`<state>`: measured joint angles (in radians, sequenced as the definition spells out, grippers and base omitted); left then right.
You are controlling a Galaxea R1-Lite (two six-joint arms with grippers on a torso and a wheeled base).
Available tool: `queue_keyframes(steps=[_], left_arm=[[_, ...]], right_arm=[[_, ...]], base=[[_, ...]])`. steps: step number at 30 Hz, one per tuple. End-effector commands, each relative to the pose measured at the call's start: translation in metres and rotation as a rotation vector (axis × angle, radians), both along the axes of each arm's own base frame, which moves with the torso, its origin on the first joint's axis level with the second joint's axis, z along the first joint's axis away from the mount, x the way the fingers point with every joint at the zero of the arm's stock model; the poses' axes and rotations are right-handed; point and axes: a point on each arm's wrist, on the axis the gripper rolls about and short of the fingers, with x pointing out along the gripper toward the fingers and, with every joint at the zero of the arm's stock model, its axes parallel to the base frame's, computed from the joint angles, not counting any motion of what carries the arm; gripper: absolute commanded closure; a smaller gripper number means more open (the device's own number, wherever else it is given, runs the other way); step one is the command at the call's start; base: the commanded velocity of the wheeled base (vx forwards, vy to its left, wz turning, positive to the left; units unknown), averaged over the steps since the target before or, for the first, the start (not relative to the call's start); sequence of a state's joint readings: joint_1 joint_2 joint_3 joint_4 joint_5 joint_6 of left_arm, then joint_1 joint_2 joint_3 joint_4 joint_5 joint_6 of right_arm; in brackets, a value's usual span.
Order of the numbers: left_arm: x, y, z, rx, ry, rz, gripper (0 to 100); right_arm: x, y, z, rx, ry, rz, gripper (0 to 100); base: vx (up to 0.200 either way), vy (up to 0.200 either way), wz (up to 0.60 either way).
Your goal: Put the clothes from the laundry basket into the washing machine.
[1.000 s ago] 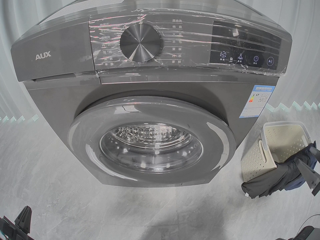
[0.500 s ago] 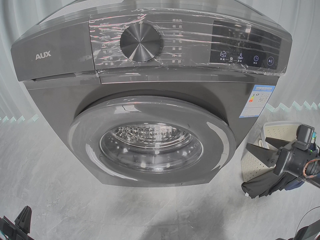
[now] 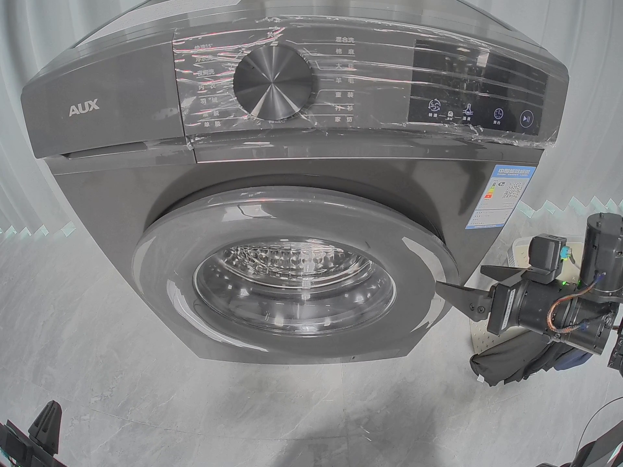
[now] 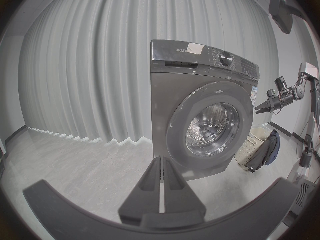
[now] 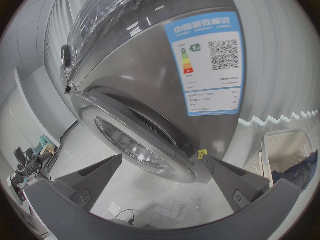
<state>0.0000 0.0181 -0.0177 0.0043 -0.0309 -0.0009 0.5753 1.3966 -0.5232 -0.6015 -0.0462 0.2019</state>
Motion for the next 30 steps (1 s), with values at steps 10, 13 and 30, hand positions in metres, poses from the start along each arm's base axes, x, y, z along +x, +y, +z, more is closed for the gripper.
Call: queue_keyframes(steps=[10,13,30], left_arm=[[0.0,0.0,-0.005,-0.001,-0.002,0.0,100],[0.0,0.0,-0.005,-0.001,-0.002,0.0,100],[0.0,0.0,-0.005,-0.001,-0.002,0.0,100]], right_arm=[[0.02,0.025,-0.011,0.0,0.0,0.056,0],[0.02,0.028,-0.012,0.012,-0.011,0.077,0],[-0.02,0.001,-0.013,0.008,-0.034,0.117,0]], base=[[0.0,0.0,0.0],[0.0,0.0,0.0],[0.0,0.0,0.0]])
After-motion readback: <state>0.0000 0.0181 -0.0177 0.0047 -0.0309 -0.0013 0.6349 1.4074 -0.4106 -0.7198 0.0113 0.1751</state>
